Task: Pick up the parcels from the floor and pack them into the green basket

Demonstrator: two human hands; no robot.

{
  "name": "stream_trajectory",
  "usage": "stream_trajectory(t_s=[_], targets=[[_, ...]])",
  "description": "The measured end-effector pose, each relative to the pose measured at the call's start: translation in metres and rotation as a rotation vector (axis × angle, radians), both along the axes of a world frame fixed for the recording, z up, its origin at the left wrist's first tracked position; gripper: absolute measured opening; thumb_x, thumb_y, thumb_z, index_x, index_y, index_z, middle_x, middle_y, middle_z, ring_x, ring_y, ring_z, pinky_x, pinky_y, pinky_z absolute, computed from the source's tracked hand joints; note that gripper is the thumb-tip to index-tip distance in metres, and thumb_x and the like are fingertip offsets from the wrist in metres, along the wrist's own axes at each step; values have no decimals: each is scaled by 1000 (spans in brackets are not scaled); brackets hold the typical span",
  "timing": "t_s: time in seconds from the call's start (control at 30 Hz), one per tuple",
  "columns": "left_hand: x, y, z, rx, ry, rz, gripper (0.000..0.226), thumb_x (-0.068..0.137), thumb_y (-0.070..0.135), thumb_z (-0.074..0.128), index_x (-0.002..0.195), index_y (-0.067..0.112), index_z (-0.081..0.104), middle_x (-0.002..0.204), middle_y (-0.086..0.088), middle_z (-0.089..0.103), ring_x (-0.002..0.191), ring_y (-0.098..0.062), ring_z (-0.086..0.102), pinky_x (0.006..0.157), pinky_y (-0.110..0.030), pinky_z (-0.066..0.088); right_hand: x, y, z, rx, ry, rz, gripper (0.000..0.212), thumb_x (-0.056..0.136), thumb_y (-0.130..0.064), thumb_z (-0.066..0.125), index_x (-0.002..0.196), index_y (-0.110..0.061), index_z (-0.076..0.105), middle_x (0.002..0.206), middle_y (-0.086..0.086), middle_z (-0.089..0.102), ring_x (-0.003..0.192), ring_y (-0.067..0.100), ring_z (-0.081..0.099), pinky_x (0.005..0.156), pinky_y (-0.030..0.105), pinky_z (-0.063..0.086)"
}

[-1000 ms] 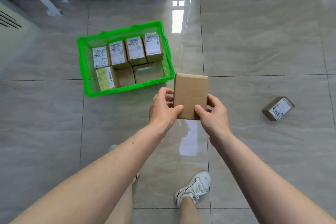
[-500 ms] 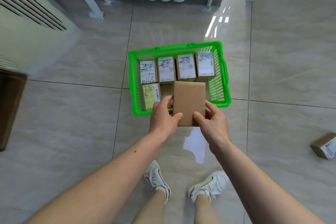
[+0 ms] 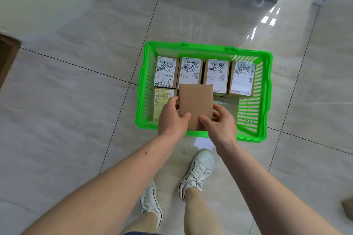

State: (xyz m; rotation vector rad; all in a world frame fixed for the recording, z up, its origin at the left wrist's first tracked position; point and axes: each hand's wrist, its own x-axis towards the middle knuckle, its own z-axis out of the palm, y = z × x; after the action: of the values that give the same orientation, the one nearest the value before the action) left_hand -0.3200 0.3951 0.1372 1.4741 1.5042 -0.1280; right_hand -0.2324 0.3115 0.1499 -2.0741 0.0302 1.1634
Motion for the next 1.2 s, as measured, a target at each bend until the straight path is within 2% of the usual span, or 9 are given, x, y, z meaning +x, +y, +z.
stream_trajectory(t_s=[0.17,0.3,0.5,0.63,0.73,0.83,1.03,1.13,1.2], targets=[[6,5,-49,20,51,-77,80,85,17,65,148,42,23,130,-1,57,116,-24,58,98,-43,48,3,7,-51,-46,23,19,49,72,-16,68,119,-30,63,104,-2,74,94,18,71,89,44,57],[12,9,-84,36,84,-94,70,85,24,67,145,39,35,125,-4,56,116,-27,56,97,-45,48,8,14,-89,-151,-23,-9,43,66,-25,69,109,-29,68,102,-1,76,95,22,70,92,45,54],[5,8,-118,76,89,-126,74,82,17,68,145,37,36,127,-4,58,119,-26,56,98,-44,48,0,14,-118,-199,-70,29,40,73,-13,72,110,-21,63,105,2,74,96,21,70,92,40,54],[3,11,-123,166,224,-323,80,87,25,67,148,46,21,120,-5,51,108,-26,55,85,-41,50,-5,22,-136,-241,-95,84,41,78,-13,70,117,-19,61,110,5,73,105,25,67,94,36,51],[-4,14,-125,298,338,-479,74,86,26,69,146,43,31,118,-5,36,102,-25,50,73,-38,47,-10,27,-144,-278,-83,164,40,83,-14,68,122,-14,60,114,10,72,110,29,65,96,36,49],[-7,23,-126,259,325,-508,67,89,28,65,146,40,32,116,-4,37,100,-24,53,73,-38,48,-4,33,-141,-309,-66,204,43,88,-21,64,129,-13,55,124,12,68,118,32,60,97,35,45],[-7,23,-82,132,296,-370,64,92,38,57,148,31,26,129,-5,50,118,-30,54,85,-44,48,4,27,-91,-322,-76,171,49,90,-31,63,133,-11,51,131,11,62,122,29,56,97,31,41],[-5,18,-45,104,255,-292,55,91,38,57,138,21,36,119,0,64,117,-29,57,85,-43,48,4,16,-56,-300,-69,126,46,88,-30,64,128,-10,55,129,10,63,120,27,57,98,33,42],[-4,14,-18,97,251,-291,51,91,40,56,135,22,39,114,4,68,114,-27,59,82,-38,45,2,7,-33,-290,-40,93,46,87,-31,66,126,-10,56,129,10,62,119,27,58,98,35,44]])
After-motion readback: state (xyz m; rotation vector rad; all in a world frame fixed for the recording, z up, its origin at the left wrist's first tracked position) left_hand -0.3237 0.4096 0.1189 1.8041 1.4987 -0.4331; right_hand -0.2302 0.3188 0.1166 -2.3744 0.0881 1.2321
